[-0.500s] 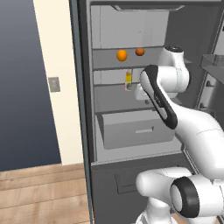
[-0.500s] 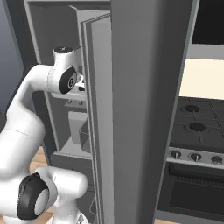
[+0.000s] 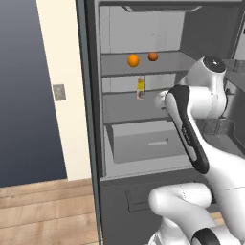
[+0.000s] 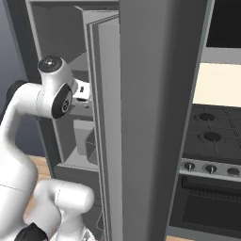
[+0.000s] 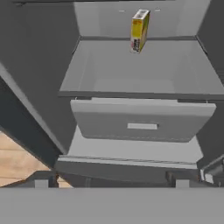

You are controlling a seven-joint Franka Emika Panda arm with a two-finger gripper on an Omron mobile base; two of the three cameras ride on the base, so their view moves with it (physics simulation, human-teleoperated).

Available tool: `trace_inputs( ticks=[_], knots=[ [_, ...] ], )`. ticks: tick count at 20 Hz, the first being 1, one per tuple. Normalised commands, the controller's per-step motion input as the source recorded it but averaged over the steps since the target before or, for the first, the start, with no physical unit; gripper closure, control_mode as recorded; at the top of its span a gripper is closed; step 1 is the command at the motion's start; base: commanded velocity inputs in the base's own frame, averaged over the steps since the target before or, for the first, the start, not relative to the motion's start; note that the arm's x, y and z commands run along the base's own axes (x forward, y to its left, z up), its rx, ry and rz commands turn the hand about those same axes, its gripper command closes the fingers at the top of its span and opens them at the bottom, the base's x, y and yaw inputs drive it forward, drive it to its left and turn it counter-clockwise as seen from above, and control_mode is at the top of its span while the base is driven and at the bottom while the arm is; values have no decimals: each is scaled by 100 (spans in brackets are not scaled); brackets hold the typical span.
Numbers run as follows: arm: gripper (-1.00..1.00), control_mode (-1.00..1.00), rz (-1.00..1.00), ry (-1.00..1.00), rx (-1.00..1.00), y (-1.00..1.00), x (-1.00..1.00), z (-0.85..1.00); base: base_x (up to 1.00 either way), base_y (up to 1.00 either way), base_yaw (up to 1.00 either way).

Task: Pick the orange and tangerine from the fridge and place them on the plate next to the blender to make a fruit smoothie.

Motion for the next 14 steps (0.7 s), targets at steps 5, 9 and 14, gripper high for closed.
trace_inputs(
  ticks=[5,9,14],
  knots=[
    [-100,-100,-3,-46,0,9,9,88,0,0,0],
    [-100,-100,-5,-24,0,17,49,79,0,0,0],
    [-100,-100,-5,-5,1,9,70,25,0,0,0]
  ],
)
